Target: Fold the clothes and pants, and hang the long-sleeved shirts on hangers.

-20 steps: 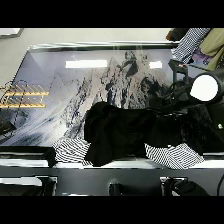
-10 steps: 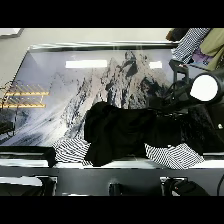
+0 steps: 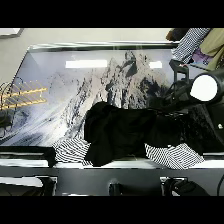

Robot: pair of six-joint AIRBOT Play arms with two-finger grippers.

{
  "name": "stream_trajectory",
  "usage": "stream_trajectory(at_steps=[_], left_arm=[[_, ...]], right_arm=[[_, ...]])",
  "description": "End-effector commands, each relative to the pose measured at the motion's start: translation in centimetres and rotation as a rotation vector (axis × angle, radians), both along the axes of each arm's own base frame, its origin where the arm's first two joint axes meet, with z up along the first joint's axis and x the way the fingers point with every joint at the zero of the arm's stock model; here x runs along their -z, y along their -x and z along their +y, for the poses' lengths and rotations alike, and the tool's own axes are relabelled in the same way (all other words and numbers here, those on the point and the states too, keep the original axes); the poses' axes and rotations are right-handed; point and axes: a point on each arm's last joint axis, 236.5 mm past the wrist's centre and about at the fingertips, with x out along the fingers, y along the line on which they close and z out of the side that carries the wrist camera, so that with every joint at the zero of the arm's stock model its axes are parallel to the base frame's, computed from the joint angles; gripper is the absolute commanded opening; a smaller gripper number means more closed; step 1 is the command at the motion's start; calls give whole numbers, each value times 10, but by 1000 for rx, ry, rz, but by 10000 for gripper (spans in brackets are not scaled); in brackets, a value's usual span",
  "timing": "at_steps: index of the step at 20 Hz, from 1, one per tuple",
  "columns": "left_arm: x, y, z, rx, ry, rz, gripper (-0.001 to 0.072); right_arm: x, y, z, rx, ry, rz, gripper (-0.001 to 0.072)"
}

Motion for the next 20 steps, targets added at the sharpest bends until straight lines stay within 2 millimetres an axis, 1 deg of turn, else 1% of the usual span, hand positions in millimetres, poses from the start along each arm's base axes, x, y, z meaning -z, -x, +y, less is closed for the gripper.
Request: stream_trajectory(at_steps=[1,3,5,8,9,10,12,13,14,15,16,17,18,20], left_arm=[[-61,-27,6,-49,-64,-94,23],[-106,-45,11,-31,-141,-185,22],[-153,-59,9,-9,-214,-276,21],[-234,-78,-3,26,-344,-453,22],[-259,-83,-13,44,-375,-521,21],[-281,-87,-29,100,-395,-583,21],[-314,-90,-76,245,-376,-687,21],[-324,-88,-101,301,-339,-729,21],[-330,-85,-131,370,-285,-772,21],[-331,-79,-159,445,-244,-802,21],[-329,-71,-186,522,-210,-818,21],[-323,-58,-216,615,-171,-824,21],[-314,-41,-247,700,-122,-814,21],[-297,-7,-298,815,-33,-781,22]], right_arm=[[1,2,-4,-2,19,10,36],[2,1,-9,0,42,5,36],[2,-2,-15,8,66,-8,36],[1,-8,-27,5,119,-33,36],[0,-10,-31,7,138,-43,36],[-1,-12,-34,-2,157,-55,36],[-3,-18,-40,-3,186,-83,35],[-4,-21,-43,-13,202,-97,35],[-6,-25,-47,-12,219,-114,35],[-7,-28,-51,-6,236,-128,35],[-8,-30,-54,0,250,-139,35],[-9,-32,-57,4,262,-145,35],[-9,-33,-58,6,267,-148,35],[-11,-36,-57,23,256,-161,35]])
